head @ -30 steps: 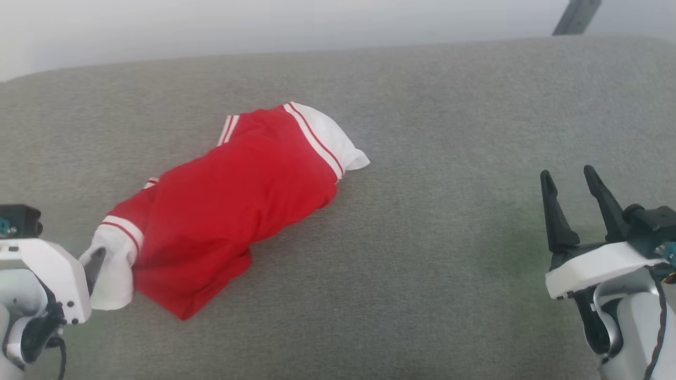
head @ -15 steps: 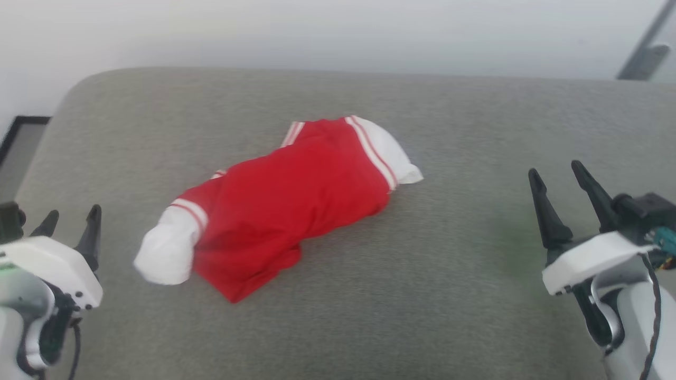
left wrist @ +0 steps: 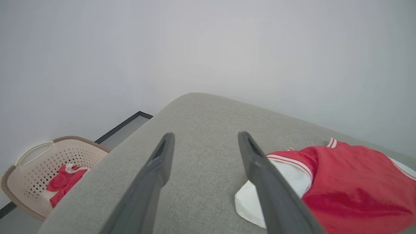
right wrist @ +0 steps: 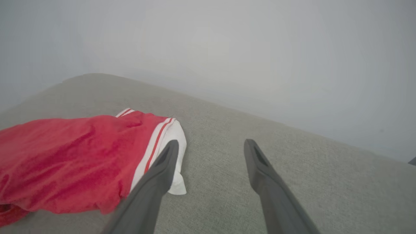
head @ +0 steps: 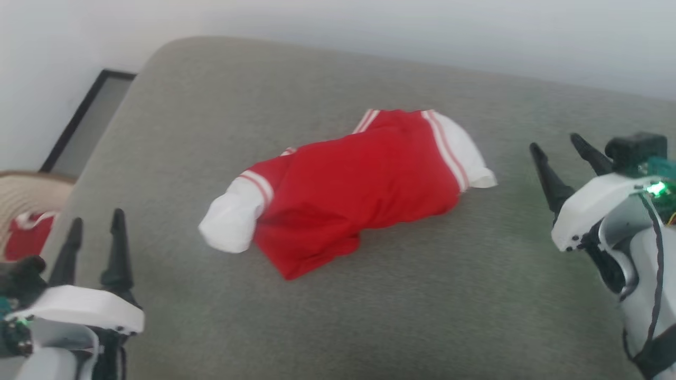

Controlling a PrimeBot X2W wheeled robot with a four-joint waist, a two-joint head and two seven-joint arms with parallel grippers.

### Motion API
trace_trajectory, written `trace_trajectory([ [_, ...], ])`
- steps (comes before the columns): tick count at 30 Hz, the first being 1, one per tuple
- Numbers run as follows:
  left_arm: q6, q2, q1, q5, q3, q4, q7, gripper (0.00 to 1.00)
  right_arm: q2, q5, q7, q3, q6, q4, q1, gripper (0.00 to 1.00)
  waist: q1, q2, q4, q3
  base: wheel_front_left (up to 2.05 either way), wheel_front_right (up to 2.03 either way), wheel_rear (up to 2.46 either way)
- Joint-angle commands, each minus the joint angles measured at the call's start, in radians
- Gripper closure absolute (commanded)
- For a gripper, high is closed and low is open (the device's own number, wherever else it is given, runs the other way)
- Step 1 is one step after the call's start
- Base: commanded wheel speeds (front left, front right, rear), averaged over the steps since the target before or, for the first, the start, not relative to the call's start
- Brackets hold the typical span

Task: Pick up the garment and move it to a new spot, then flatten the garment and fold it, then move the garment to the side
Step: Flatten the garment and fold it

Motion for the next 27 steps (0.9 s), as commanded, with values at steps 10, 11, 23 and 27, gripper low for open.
trace_trajectory([
  [10, -0.049, -0.095, -0.019, 0.009, -0.025, 0.048, -0.066, 0.0, -0.075, 0.106, 0.17, 0.156, 0.0, 0.148, -0.137, 0.0, 0.0, 0.0, 0.106, 0.073, 0.0, 0.0, 0.0],
  [11, -0.053, -0.105, -0.027, 0.011, -0.026, 0.054, -0.069, 0.0, -0.081, 0.117, 0.186, 0.17, 0.0, 0.161, -0.149, 0.0, 0.0, 0.0, 0.113, 0.078, 0.0, 0.0, 0.0],
  [23, -0.118, -0.18, -0.082, 0.052, -0.011, 0.126, -0.077, 0.0, -0.105, 0.258, 0.431, 0.357, 0.0, 0.345, -0.257, 0.83, 0.0, 0.0, 0.15, 0.124, 0.0, 0.0, 0.0],
  [27, -0.138, -0.191, -0.091, 0.064, 0.008, 0.139, -0.077, 0.0, -0.109, 0.295, 0.461, 0.391, -0.001, 0.371, -0.306, 1.0, 0.0, 0.0, 0.145, 0.121, 0.0, 0.0, 0.0],
])
